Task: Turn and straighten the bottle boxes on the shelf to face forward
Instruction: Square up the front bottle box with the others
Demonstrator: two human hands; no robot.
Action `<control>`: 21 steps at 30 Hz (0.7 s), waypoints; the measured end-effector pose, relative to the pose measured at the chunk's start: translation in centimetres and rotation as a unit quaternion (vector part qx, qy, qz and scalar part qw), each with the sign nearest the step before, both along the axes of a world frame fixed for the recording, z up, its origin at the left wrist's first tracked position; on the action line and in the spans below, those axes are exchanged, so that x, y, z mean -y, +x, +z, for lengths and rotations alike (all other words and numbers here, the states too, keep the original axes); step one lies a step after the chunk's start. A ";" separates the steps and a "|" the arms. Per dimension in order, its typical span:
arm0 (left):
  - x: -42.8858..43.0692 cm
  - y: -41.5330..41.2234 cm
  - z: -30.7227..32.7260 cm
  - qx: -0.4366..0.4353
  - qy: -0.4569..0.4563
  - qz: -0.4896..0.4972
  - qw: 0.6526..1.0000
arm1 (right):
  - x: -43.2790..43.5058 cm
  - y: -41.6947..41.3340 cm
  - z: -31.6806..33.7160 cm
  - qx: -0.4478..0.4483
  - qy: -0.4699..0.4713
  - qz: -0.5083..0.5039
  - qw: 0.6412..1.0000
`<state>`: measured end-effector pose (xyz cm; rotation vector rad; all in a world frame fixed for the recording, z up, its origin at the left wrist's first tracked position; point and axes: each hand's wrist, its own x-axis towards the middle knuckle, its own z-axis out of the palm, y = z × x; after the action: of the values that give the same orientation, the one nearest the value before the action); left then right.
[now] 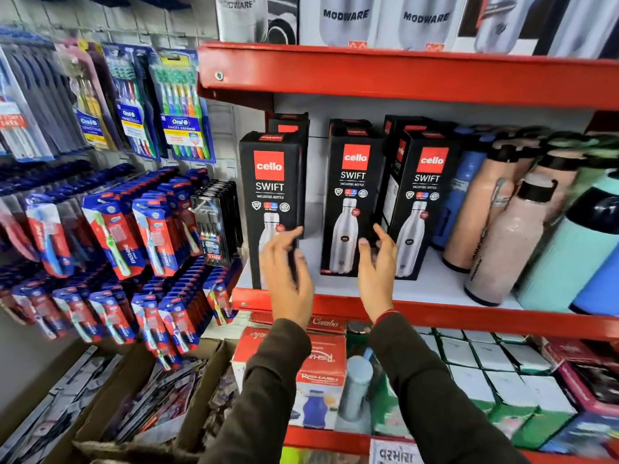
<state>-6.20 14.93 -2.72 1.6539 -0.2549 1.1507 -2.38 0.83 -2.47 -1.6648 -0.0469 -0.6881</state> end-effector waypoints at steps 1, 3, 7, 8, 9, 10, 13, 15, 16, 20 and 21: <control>0.9 0.2 0.3 -0.006 0.028 -0.040 0.999 | 0.5 0.4 0.0 -0.013 -0.005 0.007 1.000; 2.5 0.9 0.8 -0.038 0.068 -0.111 0.991 | 1.2 1.2 0.1 -0.040 -0.017 0.021 0.999; 5.1 3.3 2.2 -0.161 0.010 -0.174 0.972 | 2.0 2.7 0.4 -0.091 -0.042 0.055 0.993; 5.4 4.0 2.5 -0.200 -0.025 -0.183 0.962 | 2.0 3.0 0.5 -0.104 -0.044 0.065 0.991; 5.6 4.7 2.8 -0.235 -0.055 -0.188 0.952 | 2.0 3.4 0.6 -0.116 -0.045 0.075 0.989; 5.7 5.5 2.9 -0.265 -0.077 -0.187 0.943 | 2.0 3.7 0.7 -0.126 -0.048 0.082 0.987; 5.6 7.5 2.7 -0.330 -0.127 -0.181 0.918 | 2.0 4.4 0.9 -0.145 -0.050 0.084 0.985; 5.5 8.3 2.2 -0.345 -0.139 -0.177 0.911 | 2.0 4.5 0.8 -0.141 -0.055 0.079 0.985; 5.4 8.5 2.0 -0.345 -0.141 -0.169 0.913 | 2.0 4.6 0.7 -0.137 -0.061 0.073 0.986; 4.9 8.6 1.3 -0.336 -0.137 -0.145 0.921 | 1.9 4.4 0.4 -0.127 -0.067 0.046 0.989; 4.8 8.5 1.1 -0.333 -0.133 -0.145 0.922 | 1.9 4.2 0.3 -0.126 -0.063 0.044 0.989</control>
<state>2.35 10.16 -1.60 1.5978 0.0913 0.3391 1.82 -1.10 -2.14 -1.8484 0.0185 -0.4108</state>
